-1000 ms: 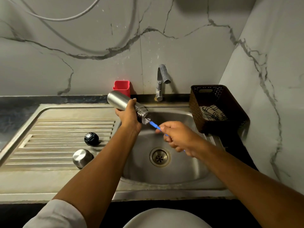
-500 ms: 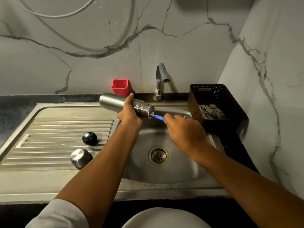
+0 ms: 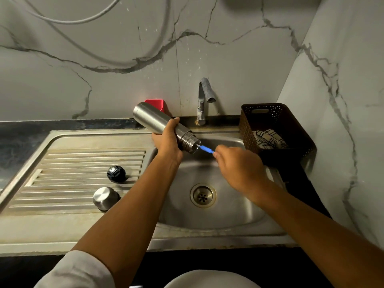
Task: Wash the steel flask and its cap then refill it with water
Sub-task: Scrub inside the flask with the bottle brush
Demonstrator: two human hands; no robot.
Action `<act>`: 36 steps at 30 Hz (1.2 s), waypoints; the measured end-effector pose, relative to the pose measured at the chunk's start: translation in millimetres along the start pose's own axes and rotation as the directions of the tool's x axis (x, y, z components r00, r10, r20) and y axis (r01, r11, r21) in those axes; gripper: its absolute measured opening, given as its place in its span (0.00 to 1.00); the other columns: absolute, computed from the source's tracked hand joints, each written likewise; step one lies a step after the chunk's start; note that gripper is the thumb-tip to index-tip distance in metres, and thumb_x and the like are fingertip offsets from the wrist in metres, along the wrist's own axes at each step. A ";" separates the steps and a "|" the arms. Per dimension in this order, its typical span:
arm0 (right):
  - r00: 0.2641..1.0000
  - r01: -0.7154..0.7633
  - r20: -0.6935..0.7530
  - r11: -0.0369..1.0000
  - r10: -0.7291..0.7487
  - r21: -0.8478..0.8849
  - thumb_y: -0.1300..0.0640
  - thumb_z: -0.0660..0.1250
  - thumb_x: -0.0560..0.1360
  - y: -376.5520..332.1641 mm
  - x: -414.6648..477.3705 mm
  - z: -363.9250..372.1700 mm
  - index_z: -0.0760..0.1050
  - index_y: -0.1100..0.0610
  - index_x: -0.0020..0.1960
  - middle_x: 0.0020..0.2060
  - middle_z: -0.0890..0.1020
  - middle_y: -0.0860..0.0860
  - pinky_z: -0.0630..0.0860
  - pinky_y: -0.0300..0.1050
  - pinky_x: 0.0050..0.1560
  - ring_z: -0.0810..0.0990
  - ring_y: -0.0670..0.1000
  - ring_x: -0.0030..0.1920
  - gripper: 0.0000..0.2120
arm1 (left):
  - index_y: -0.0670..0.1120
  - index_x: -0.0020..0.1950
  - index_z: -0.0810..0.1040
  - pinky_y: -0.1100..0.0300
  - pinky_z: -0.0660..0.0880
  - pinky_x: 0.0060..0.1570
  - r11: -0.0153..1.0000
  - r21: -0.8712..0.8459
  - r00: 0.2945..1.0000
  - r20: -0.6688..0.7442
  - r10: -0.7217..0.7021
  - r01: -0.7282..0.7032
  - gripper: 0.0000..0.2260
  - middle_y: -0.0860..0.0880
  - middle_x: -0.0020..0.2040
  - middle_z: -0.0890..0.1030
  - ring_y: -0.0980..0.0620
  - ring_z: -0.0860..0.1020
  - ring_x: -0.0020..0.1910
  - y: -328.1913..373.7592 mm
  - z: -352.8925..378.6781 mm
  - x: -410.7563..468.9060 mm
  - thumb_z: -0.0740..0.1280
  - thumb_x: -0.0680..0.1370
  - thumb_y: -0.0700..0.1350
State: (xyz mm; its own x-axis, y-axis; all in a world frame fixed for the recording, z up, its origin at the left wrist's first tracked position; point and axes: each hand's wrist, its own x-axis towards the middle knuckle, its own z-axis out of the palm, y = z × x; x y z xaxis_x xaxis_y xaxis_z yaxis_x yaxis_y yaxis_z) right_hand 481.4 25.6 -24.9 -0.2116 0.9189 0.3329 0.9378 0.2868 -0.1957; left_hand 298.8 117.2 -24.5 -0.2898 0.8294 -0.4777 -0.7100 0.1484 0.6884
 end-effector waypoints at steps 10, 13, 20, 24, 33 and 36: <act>0.550 -0.835 0.835 0.004 0.039 0.550 0.50 0.56 0.87 -13.3 11.5 -16.7 0.77 0.57 0.54 0.26 0.62 0.46 0.54 0.34 0.18 0.57 0.42 0.22 0.15 | 0.42 0.70 0.69 0.51 0.82 0.36 0.994 -0.013 0.990 0.090 -0.108 0.110 0.31 0.42 0.49 0.82 0.45 0.84 0.37 4.0 3.7 -7.2 0.79 0.71 0.42; 0.582 -0.813 0.811 0.065 0.052 0.579 0.50 0.56 0.87 -12.9 7.2 -17.1 0.78 0.58 0.57 0.26 0.64 0.46 0.55 0.34 0.18 0.58 0.42 0.22 0.15 | 0.42 0.68 0.69 0.51 0.83 0.38 0.994 0.000 0.988 0.109 -0.111 0.112 0.29 0.41 0.53 0.82 0.44 0.84 0.42 4.1 7.9 -8.1 0.78 0.72 0.42; 0.985 0.071 -0.138 0.978 -0.099 -0.195 0.59 0.71 0.78 -1.7 -14.7 -0.9 0.79 0.56 0.47 0.28 0.75 0.51 0.51 0.39 0.27 0.70 0.54 0.24 0.02 | 0.43 0.69 0.67 0.39 0.84 0.49 0.996 -0.073 0.998 0.008 -0.056 0.057 0.31 0.38 0.61 0.81 0.39 0.85 0.51 -8.6 7.6 -5.8 0.79 0.71 0.39; 1.000 -0.015 -0.009 0.997 0.016 0.075 0.55 0.63 0.83 -9.4 -20.2 3.2 0.75 0.54 0.47 0.26 0.70 0.47 0.57 0.42 0.25 0.67 0.51 0.24 0.08 | 0.43 0.71 0.68 0.43 0.84 0.43 0.996 -0.068 0.998 0.018 -0.057 0.058 0.33 0.38 0.61 0.81 0.39 0.85 0.51 -13.6 3.8 -6.8 0.79 0.71 0.40; 0.653 -0.753 0.744 0.226 0.143 0.617 0.53 0.55 0.87 -10.0 -9.4 -6.9 0.75 0.57 0.53 0.26 0.65 0.46 0.57 0.35 0.20 0.60 0.44 0.22 0.13 | 0.45 0.71 0.66 0.39 0.84 0.49 0.999 -0.015 0.998 0.058 -0.029 0.030 0.34 0.37 0.62 0.79 0.39 0.84 0.53 -18.7 -5.8 -4.7 0.79 0.70 0.39; 0.985 -0.118 0.144 0.976 0.092 0.183 0.55 0.61 0.85 -10.3 -23.8 10.6 0.73 0.55 0.50 0.30 0.73 0.49 0.61 0.44 0.28 0.70 0.51 0.27 0.07 | 0.45 0.72 0.65 0.39 0.84 0.50 1.000 -0.007 0.999 0.035 -0.016 0.017 0.34 0.38 0.61 0.79 0.39 0.84 0.53 -20.8 -5.1 -1.3 0.79 0.71 0.38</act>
State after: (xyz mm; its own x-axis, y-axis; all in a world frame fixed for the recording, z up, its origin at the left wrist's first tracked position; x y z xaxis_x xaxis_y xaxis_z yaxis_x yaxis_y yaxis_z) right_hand 473.8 3.7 -40.5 -0.1615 0.9709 0.1770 0.8901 0.2208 -0.3987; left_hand 310.8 110.2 -40.9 -0.2552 0.8454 -0.4693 -0.7194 0.1582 0.6764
